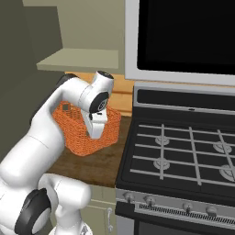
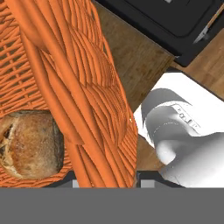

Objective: Open the cabinet, pick up the bread from the cabinet and place it in the basket. Then move the basket to the dining counter.

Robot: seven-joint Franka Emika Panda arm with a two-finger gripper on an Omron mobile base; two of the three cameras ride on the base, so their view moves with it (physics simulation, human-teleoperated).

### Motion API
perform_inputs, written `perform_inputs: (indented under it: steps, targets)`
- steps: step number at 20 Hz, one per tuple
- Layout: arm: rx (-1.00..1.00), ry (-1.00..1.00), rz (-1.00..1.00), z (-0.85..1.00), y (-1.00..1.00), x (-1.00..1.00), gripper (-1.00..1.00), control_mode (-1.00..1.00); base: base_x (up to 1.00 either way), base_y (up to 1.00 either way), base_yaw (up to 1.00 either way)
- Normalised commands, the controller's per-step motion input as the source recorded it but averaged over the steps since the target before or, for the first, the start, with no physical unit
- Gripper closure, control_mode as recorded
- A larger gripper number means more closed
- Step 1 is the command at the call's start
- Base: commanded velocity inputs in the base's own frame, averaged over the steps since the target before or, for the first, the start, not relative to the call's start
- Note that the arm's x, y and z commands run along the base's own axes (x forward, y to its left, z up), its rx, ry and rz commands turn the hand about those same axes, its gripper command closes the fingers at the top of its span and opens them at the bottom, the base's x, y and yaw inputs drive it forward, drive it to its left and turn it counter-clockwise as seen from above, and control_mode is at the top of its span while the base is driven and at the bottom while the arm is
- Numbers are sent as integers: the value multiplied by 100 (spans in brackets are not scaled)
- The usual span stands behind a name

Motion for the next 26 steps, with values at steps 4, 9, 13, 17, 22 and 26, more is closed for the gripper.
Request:
perform_inputs:
  steps: [4, 9, 13, 17, 22, 26]
  targets:
    - [0, -4, 0, 6, 0, -52, 100, -100, 0, 0, 0]
    - [-7, -18, 0, 0, 0, -50, 100, -100, 0, 0, 0]
    - [-20, -13, 0, 0, 0, -16, 100, -100, 0, 0, 0]
    - [-4, -5, 0, 2, 0, -2, 100, -100, 0, 0, 0]
    - [0, 0, 0, 0, 0, 0, 100, -100, 0, 0, 0]
    - [0, 0, 0, 0, 0, -3, 100, -100, 0, 0, 0]
